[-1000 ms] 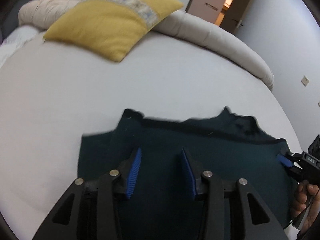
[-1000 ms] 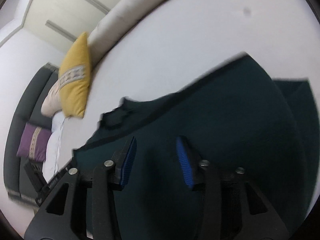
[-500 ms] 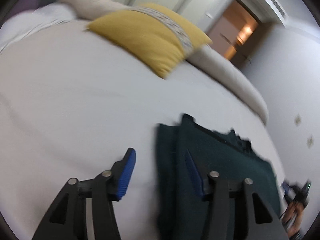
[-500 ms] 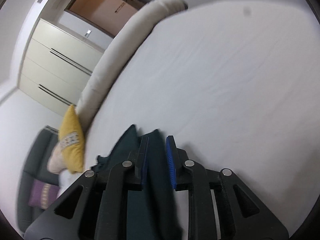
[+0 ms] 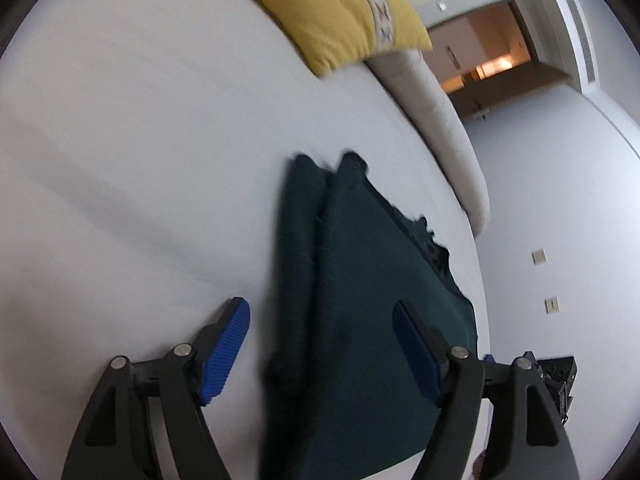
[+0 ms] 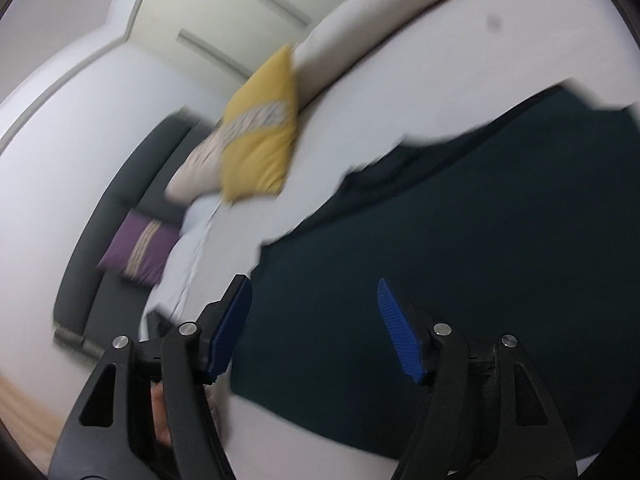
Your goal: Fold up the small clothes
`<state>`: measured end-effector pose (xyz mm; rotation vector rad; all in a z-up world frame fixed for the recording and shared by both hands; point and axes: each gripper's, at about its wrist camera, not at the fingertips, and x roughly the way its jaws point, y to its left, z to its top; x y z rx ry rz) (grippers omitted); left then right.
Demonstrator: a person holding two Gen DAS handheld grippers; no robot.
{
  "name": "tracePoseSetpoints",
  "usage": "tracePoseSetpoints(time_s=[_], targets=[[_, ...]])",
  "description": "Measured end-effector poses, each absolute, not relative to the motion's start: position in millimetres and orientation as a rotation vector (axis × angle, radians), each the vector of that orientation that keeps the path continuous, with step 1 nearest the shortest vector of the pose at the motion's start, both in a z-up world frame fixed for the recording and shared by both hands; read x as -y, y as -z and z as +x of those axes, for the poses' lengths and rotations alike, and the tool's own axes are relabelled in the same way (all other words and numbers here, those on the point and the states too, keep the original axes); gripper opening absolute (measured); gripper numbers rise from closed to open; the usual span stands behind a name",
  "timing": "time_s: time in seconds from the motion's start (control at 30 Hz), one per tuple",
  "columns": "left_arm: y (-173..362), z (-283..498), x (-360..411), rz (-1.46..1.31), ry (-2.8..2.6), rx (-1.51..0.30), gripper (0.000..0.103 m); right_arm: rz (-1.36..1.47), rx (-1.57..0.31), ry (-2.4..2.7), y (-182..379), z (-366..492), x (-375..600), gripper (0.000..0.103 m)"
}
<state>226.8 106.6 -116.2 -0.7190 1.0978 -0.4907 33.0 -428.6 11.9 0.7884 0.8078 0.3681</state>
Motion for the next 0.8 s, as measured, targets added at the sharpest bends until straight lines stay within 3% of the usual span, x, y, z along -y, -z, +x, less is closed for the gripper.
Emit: tracePoseSetpoints(time_s=[0.1,0.17,0.2,0.23,0.33,0.8], targets=[[116.9,229.4,-93.3,-0.705,0.537,-1.132,0.071,0.812,-0.86,-0.433,2.1,48.1,399.6,0.065],[120.0,230.8,-91.5,-0.687,0.528,-1.152,0.054,0.82,-0.899,-0.456,8.1,53.3,382.7,0.065],[122.1,231.2,-91.4,-0.674,0.517,-1.164,0.033,0.814,-0.922,-0.464,12.3,55.6,373.2,0.065],[125.8,231.8,-93.7,-0.672,0.504,-1.18,0.023,0.808,-0.937,-0.466,11.0,50.1,367.1,0.065],[129.1,229.4,-105.2,-0.724,0.527,-1.179,0.017,0.801,-0.976,-0.473,20.2,55.3,352.6,0.065],[83.1,223.4,-72.8,-0.551,0.493,-1.126,0.012,0.877,-1.037,-0.446,62.1,76.4,356.1,0.056]])
